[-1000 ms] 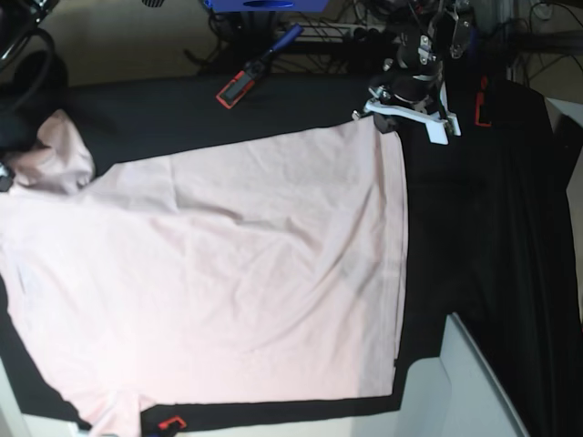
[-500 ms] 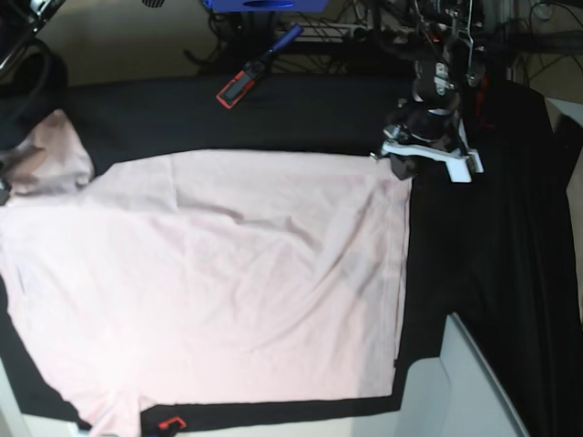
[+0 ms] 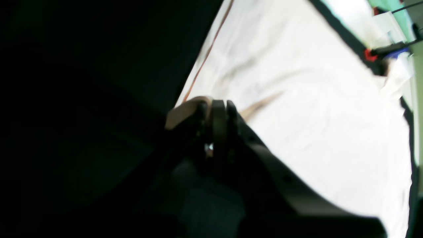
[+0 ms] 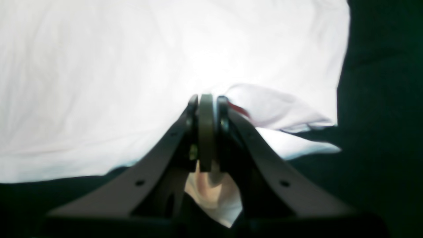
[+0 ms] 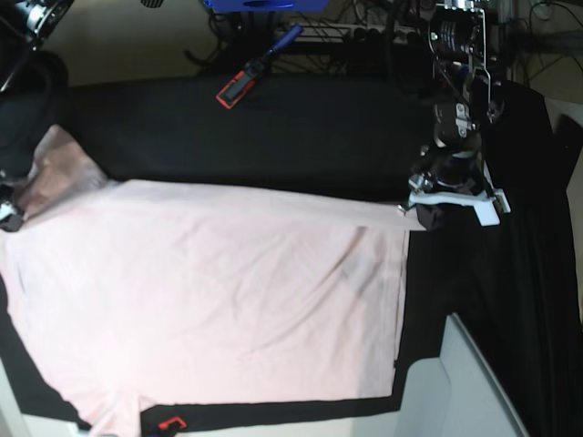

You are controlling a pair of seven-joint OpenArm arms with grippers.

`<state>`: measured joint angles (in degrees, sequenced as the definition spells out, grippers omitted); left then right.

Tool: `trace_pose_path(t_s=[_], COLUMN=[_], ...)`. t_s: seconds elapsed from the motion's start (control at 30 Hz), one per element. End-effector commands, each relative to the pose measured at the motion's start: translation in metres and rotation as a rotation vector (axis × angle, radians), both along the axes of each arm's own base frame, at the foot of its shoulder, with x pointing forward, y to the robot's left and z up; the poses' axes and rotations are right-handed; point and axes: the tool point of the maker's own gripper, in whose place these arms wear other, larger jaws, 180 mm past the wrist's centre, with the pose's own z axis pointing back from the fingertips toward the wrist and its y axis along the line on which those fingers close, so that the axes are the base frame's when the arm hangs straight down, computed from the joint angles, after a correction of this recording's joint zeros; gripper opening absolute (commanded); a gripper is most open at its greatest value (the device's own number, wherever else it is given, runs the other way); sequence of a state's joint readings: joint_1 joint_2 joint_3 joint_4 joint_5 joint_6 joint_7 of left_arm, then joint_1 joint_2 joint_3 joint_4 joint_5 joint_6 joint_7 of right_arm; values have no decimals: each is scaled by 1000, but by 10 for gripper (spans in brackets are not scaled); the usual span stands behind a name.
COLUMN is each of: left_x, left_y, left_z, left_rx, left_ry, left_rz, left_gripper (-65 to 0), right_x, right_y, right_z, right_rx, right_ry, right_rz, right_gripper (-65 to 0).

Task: Fold the T-shirt properly
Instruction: 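Lift the shoulder edge with both grippers and pull it toward the hem, then lay the folded shoulder edge down across the shirt and open both grippers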

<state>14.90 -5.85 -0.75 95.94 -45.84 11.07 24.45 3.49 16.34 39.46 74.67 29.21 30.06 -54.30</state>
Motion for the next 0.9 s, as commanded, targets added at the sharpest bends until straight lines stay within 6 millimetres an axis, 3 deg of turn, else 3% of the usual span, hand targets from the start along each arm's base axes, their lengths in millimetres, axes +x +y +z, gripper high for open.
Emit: trace_pose_path(t_s=[0.0,0.3,0.43,0.6,0.8,0.87], left_x=[10,30,36,44,62,64], left_y=[9,18,-1,-16,-15,-14], left_z=[13,0,-17,-22,-7,-11], left_rx=[21,17,10,4,4,4], left_ry=[-36,5,47,56,14,24], left_rz=[36,91,39,6,6,9], left_gripper=[-650,-650,-650,-650,-650,-650], right_x=[13,30,44,61,78,82], right_y=[-11,-27,-33,-19,-12,-9], right_z=[16,19,26,14,2,1], right_rx=[-19,11,4,3,30,27], right_ry=[-51,-58,-78,-68,-67,-75], right_rz=[-4,-33,-27,37,50,57], right_gripper=[-650,-650,-650,-650,-650,-650])
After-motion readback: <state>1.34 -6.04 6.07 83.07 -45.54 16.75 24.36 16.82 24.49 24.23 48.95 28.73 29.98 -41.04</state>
